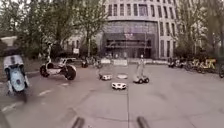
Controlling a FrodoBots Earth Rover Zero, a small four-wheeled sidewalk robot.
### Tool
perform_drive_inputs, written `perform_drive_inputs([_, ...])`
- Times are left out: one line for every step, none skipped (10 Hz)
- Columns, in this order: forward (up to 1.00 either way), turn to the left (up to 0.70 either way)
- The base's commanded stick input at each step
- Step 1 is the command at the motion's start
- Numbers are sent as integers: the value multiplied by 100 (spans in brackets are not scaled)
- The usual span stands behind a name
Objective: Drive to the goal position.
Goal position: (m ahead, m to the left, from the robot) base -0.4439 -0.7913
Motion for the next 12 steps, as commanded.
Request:
perform_drive_inputs([0, 0])
perform_drive_inputs([0, 0])
perform_drive_inputs([0, 0])
perform_drive_inputs([0, 0])
perform_drive_inputs([12, 0])
perform_drive_inputs([45, 0])
perform_drive_inputs([45, 0])
perform_drive_inputs([45, 0])
perform_drive_inputs([45, 15])
perform_drive_inputs([45, 27])
perform_drive_inputs([45, 27])
perform_drive_inputs([45, 27])
